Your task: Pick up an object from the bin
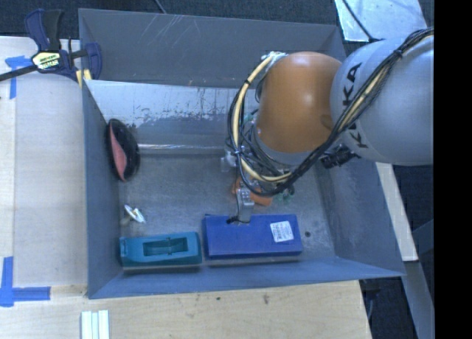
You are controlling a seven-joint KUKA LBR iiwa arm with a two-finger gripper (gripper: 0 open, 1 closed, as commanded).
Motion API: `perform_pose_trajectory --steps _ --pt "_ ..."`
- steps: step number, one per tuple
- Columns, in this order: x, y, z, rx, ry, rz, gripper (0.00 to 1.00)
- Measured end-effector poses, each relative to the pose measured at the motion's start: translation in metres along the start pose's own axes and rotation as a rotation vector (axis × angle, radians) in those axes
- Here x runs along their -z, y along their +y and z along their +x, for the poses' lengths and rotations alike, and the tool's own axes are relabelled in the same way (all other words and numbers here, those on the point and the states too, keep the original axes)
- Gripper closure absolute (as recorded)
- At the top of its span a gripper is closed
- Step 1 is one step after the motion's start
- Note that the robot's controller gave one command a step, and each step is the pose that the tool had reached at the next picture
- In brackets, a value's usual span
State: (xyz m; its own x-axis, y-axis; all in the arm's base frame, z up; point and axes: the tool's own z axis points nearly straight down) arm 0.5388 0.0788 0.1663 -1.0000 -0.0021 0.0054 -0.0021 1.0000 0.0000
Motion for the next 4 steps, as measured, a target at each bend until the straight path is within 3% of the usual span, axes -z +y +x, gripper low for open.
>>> perform_pose_trajectory --steps 1,2,3,4 --pt "0.002 0.0 0.0 -0.001 -0.002 0.0 0.0" --pt "-0.013 0.009 0.001 -0.093 -0.014 -0.001 0.0" --pt "0.001 -0.003 -0.027 -0.111 -0.005 -0.001 0.0" --pt "0.011 0.018 -0.019 0.182 -0.009 0.001 0.0"
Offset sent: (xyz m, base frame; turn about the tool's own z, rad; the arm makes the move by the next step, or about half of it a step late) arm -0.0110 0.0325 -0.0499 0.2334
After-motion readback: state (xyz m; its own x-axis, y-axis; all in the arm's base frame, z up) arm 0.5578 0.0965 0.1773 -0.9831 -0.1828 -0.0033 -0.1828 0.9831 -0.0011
